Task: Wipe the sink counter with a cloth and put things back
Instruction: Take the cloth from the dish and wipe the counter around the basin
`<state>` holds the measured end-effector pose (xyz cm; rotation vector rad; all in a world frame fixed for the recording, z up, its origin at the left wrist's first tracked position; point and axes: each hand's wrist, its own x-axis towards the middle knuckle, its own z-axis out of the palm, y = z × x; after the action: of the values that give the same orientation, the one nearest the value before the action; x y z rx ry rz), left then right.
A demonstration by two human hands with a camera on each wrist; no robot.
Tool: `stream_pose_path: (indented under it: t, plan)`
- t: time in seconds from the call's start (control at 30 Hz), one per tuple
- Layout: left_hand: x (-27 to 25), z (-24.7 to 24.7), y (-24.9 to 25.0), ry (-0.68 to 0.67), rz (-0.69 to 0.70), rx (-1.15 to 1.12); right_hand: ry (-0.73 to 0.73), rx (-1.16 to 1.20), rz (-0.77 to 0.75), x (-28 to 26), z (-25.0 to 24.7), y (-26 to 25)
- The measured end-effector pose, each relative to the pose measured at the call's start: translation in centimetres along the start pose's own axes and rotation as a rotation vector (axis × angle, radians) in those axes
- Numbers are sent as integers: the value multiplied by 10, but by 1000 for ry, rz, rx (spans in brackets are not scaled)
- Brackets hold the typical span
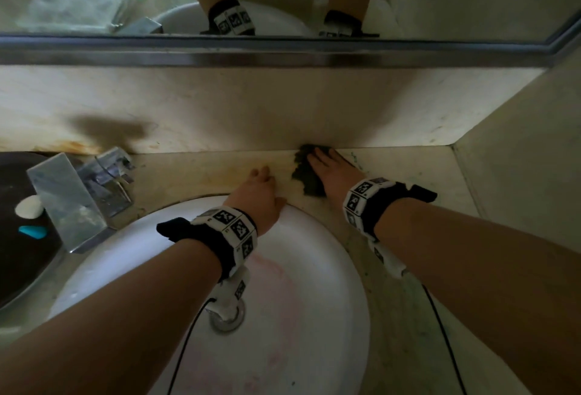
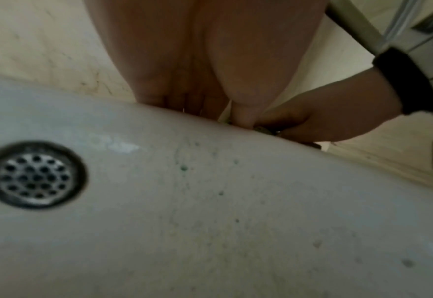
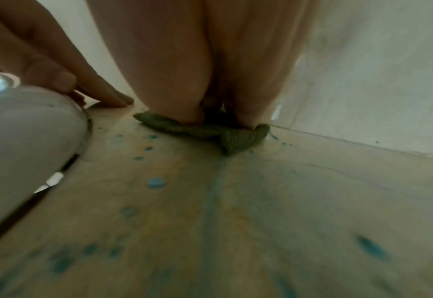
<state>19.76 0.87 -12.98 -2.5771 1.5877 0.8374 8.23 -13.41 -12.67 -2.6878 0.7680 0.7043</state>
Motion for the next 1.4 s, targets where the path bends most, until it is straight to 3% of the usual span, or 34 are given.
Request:
stream_pose_path:
  t: [0.27, 0.47, 0.63, 0.7, 0.8, 1.0, 1.13, 1.23, 1.4]
  plan:
    - [1, 0, 2, -57, -19, 38, 42, 78, 129, -20, 0, 27]
    - [-2, -1, 4, -36, -22, -12, 59, 168, -126, -23, -11, -12]
    - [-2, -1, 6, -44, -32, -20, -26, -107, -340, -34, -1, -21]
    - [-3, -3, 5, -53, -40, -7, -17, -111, -378, -47, 12, -16]
    - [-5, -5, 8, -70, -52, 16, 7, -27, -388, -72, 33, 7]
    - [-8, -8, 12, -82, -64, 8, -102, -60, -304, -119, 52, 32]
    - [-8, -6, 10, -70, -51, 20, -45, 37, -251, -102, 38, 12]
    - [-6, -5, 8, -75, -42, 29, -84, 80, -235, -82, 20, -10]
    - [-2, -2, 5, -47, -9, 7, -119, -73, -287, -58, -2, -43]
